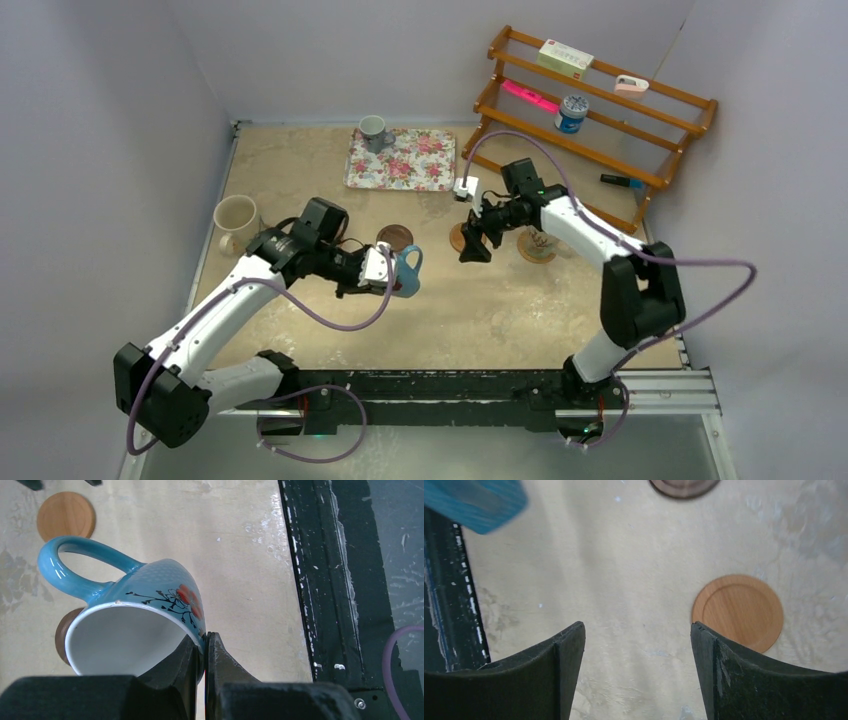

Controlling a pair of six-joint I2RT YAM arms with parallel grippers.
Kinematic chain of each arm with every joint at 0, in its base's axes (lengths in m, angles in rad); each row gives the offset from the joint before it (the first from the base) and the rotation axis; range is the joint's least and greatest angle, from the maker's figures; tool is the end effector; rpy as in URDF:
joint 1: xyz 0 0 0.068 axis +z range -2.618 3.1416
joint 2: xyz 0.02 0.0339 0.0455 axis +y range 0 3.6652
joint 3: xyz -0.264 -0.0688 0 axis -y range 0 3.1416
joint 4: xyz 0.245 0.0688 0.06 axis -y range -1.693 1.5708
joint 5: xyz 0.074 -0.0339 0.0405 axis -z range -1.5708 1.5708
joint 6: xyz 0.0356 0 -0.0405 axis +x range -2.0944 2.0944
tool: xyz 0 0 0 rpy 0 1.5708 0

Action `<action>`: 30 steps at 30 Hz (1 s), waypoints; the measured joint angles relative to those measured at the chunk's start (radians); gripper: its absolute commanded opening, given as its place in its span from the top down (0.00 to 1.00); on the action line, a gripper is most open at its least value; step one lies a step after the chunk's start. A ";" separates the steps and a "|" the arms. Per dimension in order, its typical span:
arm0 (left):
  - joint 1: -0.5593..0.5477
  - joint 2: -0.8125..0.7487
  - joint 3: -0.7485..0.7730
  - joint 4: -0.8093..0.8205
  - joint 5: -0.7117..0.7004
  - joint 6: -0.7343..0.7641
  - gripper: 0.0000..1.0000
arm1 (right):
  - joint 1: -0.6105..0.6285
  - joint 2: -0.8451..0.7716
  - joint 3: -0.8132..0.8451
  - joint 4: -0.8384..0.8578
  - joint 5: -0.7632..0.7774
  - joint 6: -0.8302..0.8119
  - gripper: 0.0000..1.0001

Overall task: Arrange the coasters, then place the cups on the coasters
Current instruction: Move the coaster to the center of the board, then place the cup at the center of the board.

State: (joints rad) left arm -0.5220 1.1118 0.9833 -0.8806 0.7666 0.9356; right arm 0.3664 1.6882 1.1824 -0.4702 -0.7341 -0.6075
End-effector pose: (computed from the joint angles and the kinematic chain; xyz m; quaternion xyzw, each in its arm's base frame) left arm 0.1669 -0.1245 0.2940 0.6708 0.5957 -0.2989 0.3254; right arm 0.3188 0.1479 0.2263 -0.5105 0.7395 0.3077 0.3128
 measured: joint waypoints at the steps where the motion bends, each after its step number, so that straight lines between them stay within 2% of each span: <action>1: -0.004 0.004 0.000 -0.006 0.003 0.010 1.00 | 0.000 -0.043 -0.012 0.002 -0.023 -0.018 0.20; 6: -0.040 0.048 0.000 -0.024 0.002 0.049 1.00 | 0.000 -0.175 -0.067 0.019 -0.099 -0.112 0.18; 10: -0.106 0.118 0.000 -0.007 -0.059 0.045 1.00 | 0.000 -0.186 -0.109 0.019 -0.127 -0.173 0.18; 19: -0.343 0.203 -0.063 0.128 -0.351 -0.048 0.99 | 0.000 -0.154 -0.118 0.020 -0.147 -0.207 0.18; 23: -0.374 0.203 -0.065 0.159 -0.415 -0.063 0.66 | 0.000 -0.139 -0.118 0.021 -0.148 -0.208 0.18; 27: -0.387 0.200 -0.065 0.208 -0.449 -0.065 0.49 | 0.000 -0.137 -0.118 0.023 -0.147 -0.208 0.18; 30: -0.391 0.194 -0.065 0.220 -0.458 -0.066 0.41 | 0.000 -0.137 -0.118 0.027 -0.147 -0.209 0.18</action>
State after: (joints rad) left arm -0.9127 1.3056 0.9180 -0.6609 0.3088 0.8700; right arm 0.3664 1.5517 1.0645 -0.4431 -0.8814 -0.8162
